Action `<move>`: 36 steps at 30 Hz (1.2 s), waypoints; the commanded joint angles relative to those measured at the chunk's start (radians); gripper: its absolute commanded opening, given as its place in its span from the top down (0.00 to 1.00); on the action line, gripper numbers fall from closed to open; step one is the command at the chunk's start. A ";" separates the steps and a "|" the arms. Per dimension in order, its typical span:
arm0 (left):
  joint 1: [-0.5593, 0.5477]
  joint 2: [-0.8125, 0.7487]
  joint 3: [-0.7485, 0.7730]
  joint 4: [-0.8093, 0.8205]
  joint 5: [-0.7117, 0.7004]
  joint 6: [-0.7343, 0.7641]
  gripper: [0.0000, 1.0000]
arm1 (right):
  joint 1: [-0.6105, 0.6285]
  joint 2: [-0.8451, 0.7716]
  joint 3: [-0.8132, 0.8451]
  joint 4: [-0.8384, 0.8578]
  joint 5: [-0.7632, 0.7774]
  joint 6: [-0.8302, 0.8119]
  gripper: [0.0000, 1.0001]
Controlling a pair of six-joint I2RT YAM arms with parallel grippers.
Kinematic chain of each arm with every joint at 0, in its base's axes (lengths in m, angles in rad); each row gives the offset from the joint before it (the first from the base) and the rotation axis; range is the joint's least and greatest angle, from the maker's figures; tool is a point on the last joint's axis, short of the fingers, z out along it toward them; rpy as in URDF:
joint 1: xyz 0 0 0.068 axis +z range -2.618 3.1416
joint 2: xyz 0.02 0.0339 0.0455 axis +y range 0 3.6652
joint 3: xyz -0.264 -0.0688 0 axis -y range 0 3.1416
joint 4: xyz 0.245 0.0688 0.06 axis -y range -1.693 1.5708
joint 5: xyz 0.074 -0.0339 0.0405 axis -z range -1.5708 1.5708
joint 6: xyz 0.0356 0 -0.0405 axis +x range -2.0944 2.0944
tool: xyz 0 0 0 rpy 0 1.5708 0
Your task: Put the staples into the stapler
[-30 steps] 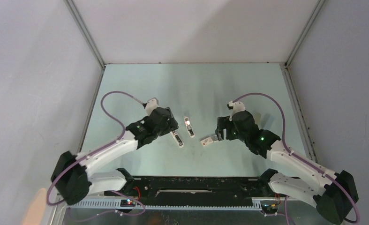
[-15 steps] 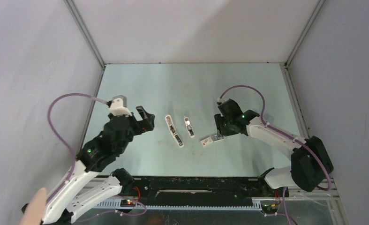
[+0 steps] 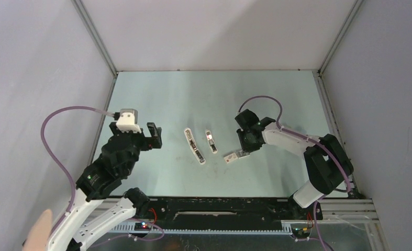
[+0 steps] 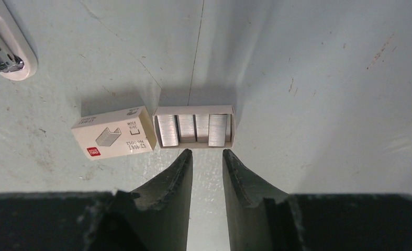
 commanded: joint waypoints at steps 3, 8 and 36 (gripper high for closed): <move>0.054 0.001 -0.051 0.069 0.026 0.067 0.00 | -0.003 0.055 0.066 0.005 0.036 -0.020 0.71; 0.087 0.012 -0.056 0.074 0.063 0.066 0.00 | -0.003 0.084 0.078 0.009 0.053 -0.021 0.71; 0.149 0.022 -0.071 0.087 0.128 0.062 0.00 | 0.011 0.132 0.078 0.026 0.065 -0.029 0.84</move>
